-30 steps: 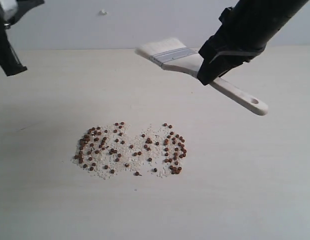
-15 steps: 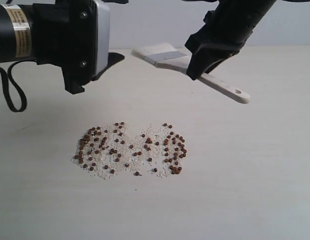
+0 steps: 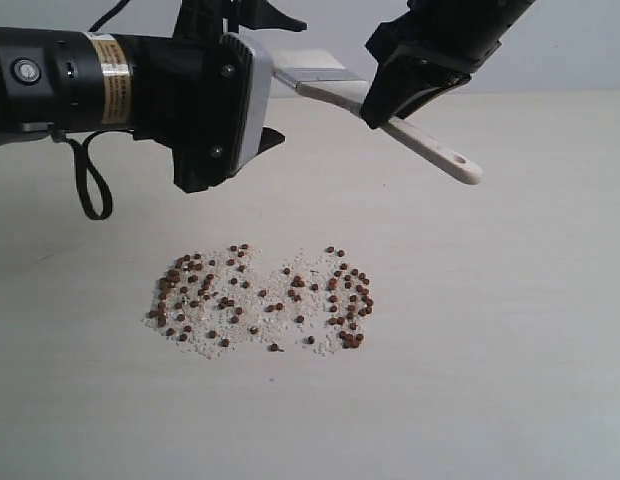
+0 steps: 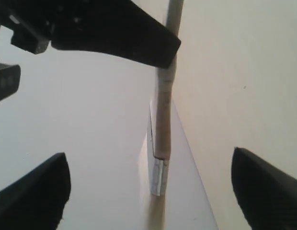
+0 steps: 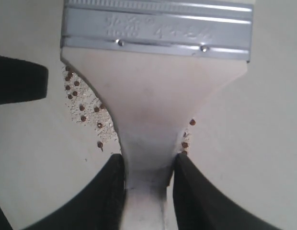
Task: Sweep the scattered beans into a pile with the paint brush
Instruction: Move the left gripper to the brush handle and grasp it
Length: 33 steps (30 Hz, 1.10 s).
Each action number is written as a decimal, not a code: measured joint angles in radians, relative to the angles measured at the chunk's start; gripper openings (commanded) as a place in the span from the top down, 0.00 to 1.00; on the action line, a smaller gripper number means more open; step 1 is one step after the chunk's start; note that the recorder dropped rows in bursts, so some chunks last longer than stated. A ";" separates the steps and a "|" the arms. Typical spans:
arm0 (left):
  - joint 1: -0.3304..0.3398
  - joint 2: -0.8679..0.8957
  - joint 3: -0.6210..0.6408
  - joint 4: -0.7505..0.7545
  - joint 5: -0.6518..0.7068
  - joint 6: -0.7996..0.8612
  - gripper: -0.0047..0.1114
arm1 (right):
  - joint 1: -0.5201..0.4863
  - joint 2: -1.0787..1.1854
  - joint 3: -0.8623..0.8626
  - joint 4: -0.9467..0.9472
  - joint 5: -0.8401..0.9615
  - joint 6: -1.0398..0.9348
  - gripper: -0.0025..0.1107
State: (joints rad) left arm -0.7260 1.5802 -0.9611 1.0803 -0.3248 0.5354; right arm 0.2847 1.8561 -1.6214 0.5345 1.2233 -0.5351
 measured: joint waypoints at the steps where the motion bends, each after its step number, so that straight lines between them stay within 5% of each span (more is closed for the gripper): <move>1: 0.000 0.014 -0.016 0.000 0.004 0.007 0.23 | 0.000 0.000 0.000 0.002 0.000 -0.002 0.98; 13: -0.022 0.167 -0.135 -0.002 0.044 0.148 0.24 | 0.000 0.000 0.000 0.026 0.000 -0.029 0.98; 20: -0.027 0.199 -0.140 -0.065 0.046 0.264 0.42 | 0.000 0.033 0.000 0.028 0.002 -0.029 0.98; 33: -0.027 0.222 -0.142 -0.118 0.036 0.344 0.42 | 0.000 0.049 0.000 0.066 0.002 -0.029 0.98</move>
State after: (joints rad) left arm -0.7528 1.8023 -1.1033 0.9620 -0.2893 0.8793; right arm 0.2847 1.9048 -1.6214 0.6004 1.2253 -0.5641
